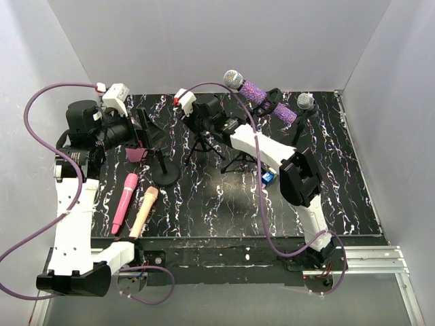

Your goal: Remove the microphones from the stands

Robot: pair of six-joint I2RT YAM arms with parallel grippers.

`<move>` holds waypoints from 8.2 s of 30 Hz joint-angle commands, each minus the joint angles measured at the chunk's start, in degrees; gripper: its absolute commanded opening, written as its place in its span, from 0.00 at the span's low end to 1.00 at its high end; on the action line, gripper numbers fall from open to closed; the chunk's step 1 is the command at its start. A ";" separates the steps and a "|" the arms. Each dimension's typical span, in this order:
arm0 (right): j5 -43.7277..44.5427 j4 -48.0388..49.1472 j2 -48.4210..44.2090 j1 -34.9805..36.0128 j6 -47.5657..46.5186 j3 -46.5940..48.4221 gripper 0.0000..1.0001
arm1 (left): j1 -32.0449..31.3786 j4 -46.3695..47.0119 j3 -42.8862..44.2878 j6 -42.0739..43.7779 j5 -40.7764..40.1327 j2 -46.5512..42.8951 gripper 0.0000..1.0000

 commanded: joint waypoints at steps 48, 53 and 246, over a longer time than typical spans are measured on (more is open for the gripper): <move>-38.79 -14.32 -31.12 6.23 -6.39 -21.27 0.81 | -2.99 18.29 -1.34 -5.10 13.22 0.94 0.91; -38.18 -15.02 -31.38 8.34 -7.27 -22.68 0.80 | -2.99 18.20 -1.78 -4.75 11.90 -0.03 0.91; -27.54 -28.03 -49.57 -11.78 -16.94 -5.90 0.86 | 11.43 32.44 -56.45 34.19 -48.92 11.38 0.00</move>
